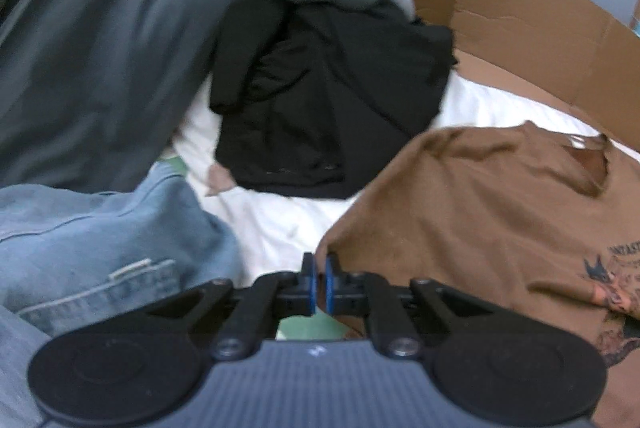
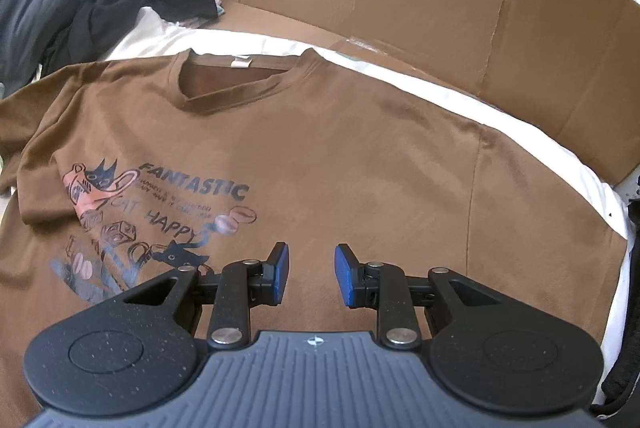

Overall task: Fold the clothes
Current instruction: 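Close the left tool on the t-shirt sleeve edge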

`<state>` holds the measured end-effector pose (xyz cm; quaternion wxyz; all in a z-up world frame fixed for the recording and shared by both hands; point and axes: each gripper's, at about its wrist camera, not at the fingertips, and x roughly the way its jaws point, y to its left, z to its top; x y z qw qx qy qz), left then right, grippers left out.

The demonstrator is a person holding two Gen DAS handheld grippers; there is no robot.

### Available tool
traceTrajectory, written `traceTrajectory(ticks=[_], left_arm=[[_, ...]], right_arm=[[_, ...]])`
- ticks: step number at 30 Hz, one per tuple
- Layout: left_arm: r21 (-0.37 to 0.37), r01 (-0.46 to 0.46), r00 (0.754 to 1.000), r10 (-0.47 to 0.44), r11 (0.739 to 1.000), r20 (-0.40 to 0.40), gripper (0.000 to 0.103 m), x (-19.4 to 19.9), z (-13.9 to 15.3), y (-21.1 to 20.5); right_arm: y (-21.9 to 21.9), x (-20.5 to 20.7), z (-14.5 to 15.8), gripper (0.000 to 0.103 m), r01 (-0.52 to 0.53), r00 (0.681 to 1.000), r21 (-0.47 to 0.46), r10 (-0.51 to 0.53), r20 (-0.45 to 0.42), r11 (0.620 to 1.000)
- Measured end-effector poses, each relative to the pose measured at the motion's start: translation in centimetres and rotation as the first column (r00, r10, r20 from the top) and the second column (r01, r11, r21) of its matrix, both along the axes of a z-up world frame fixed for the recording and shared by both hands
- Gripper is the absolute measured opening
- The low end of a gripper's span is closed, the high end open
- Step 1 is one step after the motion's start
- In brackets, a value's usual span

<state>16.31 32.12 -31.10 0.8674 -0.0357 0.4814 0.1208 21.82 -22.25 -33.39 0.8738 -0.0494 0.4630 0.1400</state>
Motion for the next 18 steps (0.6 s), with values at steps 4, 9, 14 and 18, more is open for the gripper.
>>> traceTrajectory(ticks=[4, 9, 14, 18], left_arm=[[0.018, -0.005, 1.0, 0.006, 1.0, -0.013, 0.004, 0.8, -0.3, 1.2], [0.049, -0.004, 0.999, 0.006, 0.999, -0.033, 0.004, 2.2, -0.7, 2.6], [0.069, -0.021, 0.998, 0.024, 0.997, -0.054, 0.004, 3.5, -1.1, 4.3], [0.086, -0.017, 0.996, 0.024, 0.996, -0.081, 0.004, 4.6, -2.0, 5.2]], right_arm=[[-0.1, 0.2, -0.1, 0.032, 0.001, 1.0, -0.005, -0.001, -0.004, 1.0], [-0.2, 0.3, -0.4, 0.032, 0.0, 1.0, -0.008, 0.0, -0.018, 1.0], [0.0, 0.0, -0.8, 0.032, -0.011, 0.999, 0.007, 0.011, -0.045, 1.0], [0.3, -0.1, -1.0, 0.032, -0.019, 0.998, 0.011, 0.02, -0.055, 1.0]])
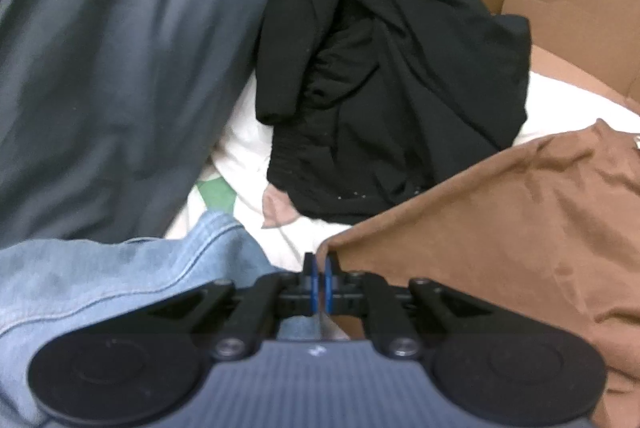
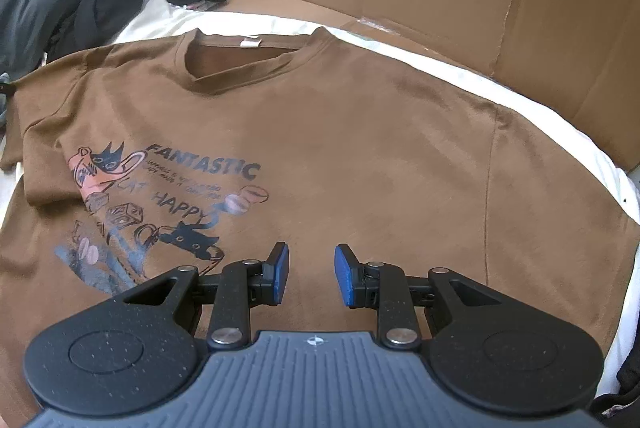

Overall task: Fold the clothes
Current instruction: 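Close the left tool on the t-shirt sleeve edge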

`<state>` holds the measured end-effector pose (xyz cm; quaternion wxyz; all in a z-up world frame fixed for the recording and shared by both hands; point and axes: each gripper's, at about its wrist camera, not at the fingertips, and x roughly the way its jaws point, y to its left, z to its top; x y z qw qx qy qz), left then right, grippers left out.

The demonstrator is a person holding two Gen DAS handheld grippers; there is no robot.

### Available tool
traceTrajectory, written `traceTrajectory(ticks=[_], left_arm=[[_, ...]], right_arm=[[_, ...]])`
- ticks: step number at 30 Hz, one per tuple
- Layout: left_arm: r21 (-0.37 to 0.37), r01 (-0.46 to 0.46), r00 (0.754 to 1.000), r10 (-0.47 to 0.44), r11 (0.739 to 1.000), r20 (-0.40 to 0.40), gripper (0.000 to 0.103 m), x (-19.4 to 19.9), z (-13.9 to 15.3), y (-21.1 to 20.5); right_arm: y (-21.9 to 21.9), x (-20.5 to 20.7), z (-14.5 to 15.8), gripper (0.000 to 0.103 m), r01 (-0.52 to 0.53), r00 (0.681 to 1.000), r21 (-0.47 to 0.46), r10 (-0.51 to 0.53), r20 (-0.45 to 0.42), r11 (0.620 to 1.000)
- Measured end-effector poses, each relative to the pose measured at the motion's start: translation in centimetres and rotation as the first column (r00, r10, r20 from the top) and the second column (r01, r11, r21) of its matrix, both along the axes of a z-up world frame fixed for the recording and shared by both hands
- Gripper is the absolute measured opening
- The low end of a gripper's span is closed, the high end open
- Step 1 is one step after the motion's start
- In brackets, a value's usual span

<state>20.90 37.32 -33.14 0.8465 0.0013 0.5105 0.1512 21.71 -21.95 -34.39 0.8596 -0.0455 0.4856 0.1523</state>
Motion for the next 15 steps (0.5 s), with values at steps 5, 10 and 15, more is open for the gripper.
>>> traceTrajectory(ticks=[5, 10, 15], left_arm=[[0.022, -0.001, 0.999, 0.001, 1.0, -0.033, 0.004, 0.5, -1.2, 0.3], [0.064, 0.009, 0.999, -0.007, 0.998, -0.035, 0.003, 1.4, -1.2, 0.0], [0.098, 0.02, 0.999, -0.017, 0.995, -0.034, 0.003, 2.8, -0.8, 0.2]], right_arm=[[-0.2, 0.0, -0.2, 0.032, 0.004, 1.0, -0.005, -0.004, -0.008, 1.0], [-0.6, 0.2, -0.5, 0.032, 0.01, 1.0, -0.01, -0.01, -0.018, 1.0], [-0.3, 0.6, -0.7, 0.032, -0.001, 1.0, -0.007, 0.001, -0.018, 1.0]])
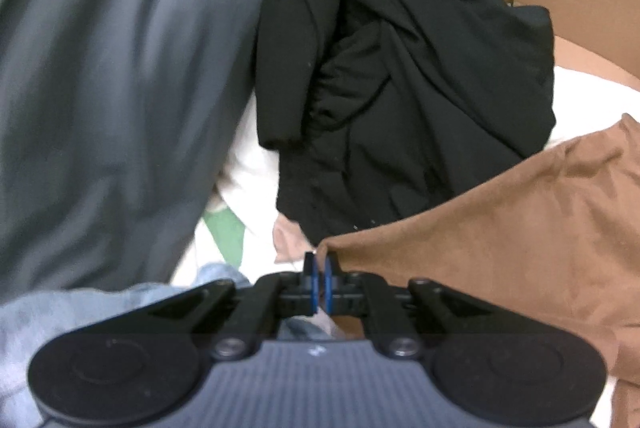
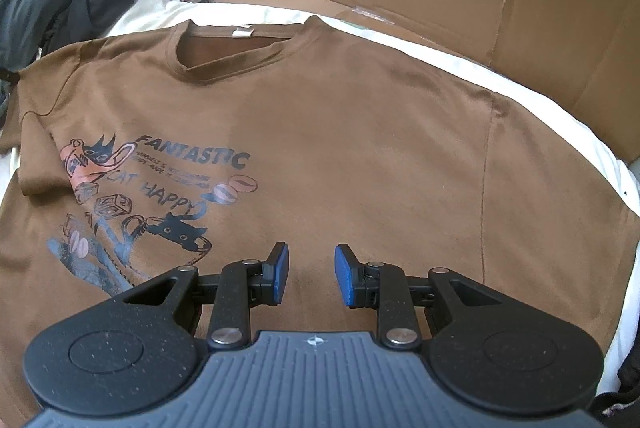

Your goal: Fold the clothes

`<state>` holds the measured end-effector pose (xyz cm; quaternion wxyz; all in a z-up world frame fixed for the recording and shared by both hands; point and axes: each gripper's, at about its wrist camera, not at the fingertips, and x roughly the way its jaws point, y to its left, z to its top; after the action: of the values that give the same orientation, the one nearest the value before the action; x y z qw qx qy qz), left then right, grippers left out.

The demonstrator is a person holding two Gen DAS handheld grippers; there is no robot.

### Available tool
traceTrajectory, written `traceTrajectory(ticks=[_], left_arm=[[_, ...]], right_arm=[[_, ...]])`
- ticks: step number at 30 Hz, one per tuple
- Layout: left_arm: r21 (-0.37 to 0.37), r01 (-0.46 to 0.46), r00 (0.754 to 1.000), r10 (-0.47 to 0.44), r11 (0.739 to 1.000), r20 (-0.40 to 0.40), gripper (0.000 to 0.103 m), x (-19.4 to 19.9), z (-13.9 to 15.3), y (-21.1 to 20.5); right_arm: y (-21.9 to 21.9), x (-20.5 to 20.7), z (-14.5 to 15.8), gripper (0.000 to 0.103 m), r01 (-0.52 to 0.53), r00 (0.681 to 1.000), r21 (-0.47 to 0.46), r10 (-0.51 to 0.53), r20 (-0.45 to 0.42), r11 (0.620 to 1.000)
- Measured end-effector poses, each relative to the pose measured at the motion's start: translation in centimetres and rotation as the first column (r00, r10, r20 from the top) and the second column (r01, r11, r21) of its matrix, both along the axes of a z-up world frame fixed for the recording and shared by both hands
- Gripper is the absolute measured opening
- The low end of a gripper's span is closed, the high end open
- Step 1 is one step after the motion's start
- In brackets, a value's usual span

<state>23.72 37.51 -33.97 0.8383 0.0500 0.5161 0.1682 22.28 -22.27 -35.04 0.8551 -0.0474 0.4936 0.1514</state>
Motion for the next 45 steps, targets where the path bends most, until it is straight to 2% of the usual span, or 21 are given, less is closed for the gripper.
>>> traceTrajectory(ticks=[3, 5, 8, 9, 10, 14, 18, 23, 27, 30, 32, 34, 35, 36, 41, 45], left_arm=[[0.015, -0.007, 0.999, 0.007, 1.0, -0.037, 0.004, 0.5, -0.5, 0.2], [-0.003, -0.024, 0.997, 0.023, 1.0, -0.069, 0.005, 0.7, -0.9, 0.3], [0.024, 0.009, 0.998, -0.007, 1.0, -0.06, 0.013, 0.6, -0.4, -0.9], [0.022, 0.023, 0.999, -0.022, 1.0, -0.039, 0.022, 0.5, 0.0, -1.3], [0.01, 0.027, 0.999, -0.027, 1.0, -0.018, 0.025, 0.5, 0.5, -1.6], [-0.065, 0.084, 0.995, -0.081, 0.994, 0.056, 0.024, 1.2, 2.2, -3.1], [-0.124, 0.177, 0.98, -0.164, 0.976, 0.113, 0.024, 2.7, 2.9, -5.7], [-0.161, 0.276, 0.958, -0.257, 0.948, 0.129, 0.026, 4.8, 2.0, -8.4], [-0.171, 0.349, 0.937, -0.337, 0.921, 0.094, 0.043, 6.5, 0.6, -10.2], [-0.19, 0.386, 0.922, -0.383, 0.903, 0.056, 0.042, 7.5, -0.7, -11.0], [-0.2, 0.384, 0.923, -0.383, 0.901, 0.049, 0.04, 7.8, -1.2, -11.1], [-0.204, 0.373, 0.927, -0.371, 0.905, 0.049, 0.028, 8.1, -1.5, -11.0], [-0.204, 0.365, 0.931, -0.362, 0.908, 0.051, 0.015, 8.3, -1.6, -10.8], [-0.204, 0.357, 0.934, -0.354, 0.911, 0.053, 0.009, 8.4, -1.7, -10.7], [-0.184, 0.363, 0.932, -0.361, 0.914, 0.043, 0.007, 8.3, -1.9, -10.0], [-0.177, 0.348, 0.938, -0.342, 0.921, 0.064, 0.009, 8.0, -1.4, -9.8]], right_arm=[[0.6, 0.5, 0.2, 0.032, -0.015, 1.0, 0.006, 0.015, 0.01, 1.0], [1.0, 0.9, 0.4, 0.032, -0.019, 1.0, 0.013, 0.019, 0.019, 1.0], [1.6, 1.4, 0.7, 0.033, -0.026, 0.999, 0.024, 0.026, 0.027, 0.999], [1.8, 1.6, 0.8, 0.034, -0.031, 0.999, 0.025, 0.03, 0.03, 0.999], [2.1, 1.7, 0.8, 0.034, -0.034, 0.999, 0.026, 0.033, 0.031, 0.999], [3.6, 2.6, 0.8, 0.034, -0.049, 0.998, 0.042, 0.047, 0.033, 0.998], [6.2, 3.7, 0.8, 0.034, -0.093, 0.995, 0.069, 0.091, 0.03, 0.993], [9.6, 5.0, 0.6, 0.034, -0.155, 0.988, 0.083, 0.153, 0.034, 0.984], [11.5, 6.4, 0.1, 0.034, -0.158, 0.987, 0.097, 0.157, 0.023, 0.983], [12.4, 7.5, -0.6, 0.034, -0.135, 0.991, 0.115, 0.136, -0.005, 0.984], [13.4, 8.3, -1.2, 0.034, -0.126, 0.991, 0.124, 0.129, -0.023, 0.984], [14.3, 9.0, -1.6, 0.034, -0.121, 0.992, 0.134, 0.126, -0.03, 0.983], [14.9, 9.4, -1.7, 0.034, -0.118, 0.992, 0.143, 0.124, -0.031, 0.983], [15.5, 9.8, -1.8, 0.034, -0.118, 0.992, 0.15, 0.124, -0.03, 0.982], [17.8, 11.9, -2.3, 0.034, -0.112, 0.993, 0.154, 0.115, -0.01, 0.982], [17.8, 13.7, -2.7, 0.033, -0.052, 0.999, 0.162, 0.053, -0.005, 0.985]])
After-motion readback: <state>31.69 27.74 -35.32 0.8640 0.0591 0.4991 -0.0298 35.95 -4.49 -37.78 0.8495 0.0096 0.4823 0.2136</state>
